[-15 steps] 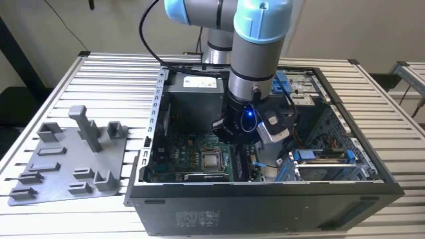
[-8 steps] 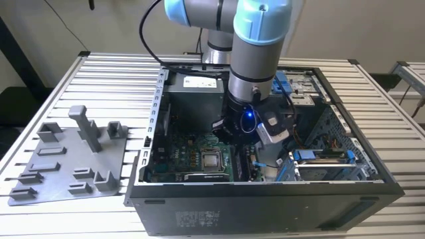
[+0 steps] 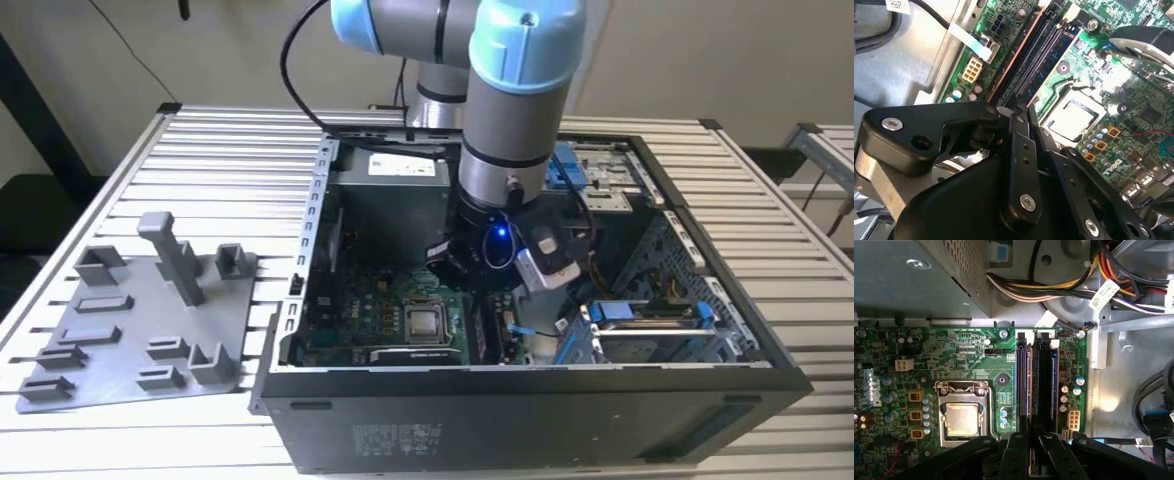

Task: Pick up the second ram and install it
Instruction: 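Insert the second ram into the second slot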

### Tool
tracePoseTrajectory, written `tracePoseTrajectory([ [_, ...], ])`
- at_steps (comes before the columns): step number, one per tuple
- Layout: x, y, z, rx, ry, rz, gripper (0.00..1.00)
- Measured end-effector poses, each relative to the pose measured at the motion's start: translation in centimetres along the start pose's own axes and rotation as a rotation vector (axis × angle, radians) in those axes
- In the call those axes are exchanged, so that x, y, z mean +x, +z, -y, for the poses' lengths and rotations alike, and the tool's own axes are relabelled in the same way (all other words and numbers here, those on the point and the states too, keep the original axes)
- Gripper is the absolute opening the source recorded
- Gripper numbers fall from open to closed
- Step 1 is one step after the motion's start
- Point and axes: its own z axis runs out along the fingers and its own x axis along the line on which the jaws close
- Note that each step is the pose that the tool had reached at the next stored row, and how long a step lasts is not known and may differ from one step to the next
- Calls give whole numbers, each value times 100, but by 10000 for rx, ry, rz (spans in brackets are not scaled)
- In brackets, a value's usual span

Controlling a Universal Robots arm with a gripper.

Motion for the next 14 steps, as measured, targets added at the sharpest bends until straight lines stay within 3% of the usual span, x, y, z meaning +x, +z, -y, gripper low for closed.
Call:
tracePoseTrajectory([
  [14,0,30,3,-3,89,-1,14],
])
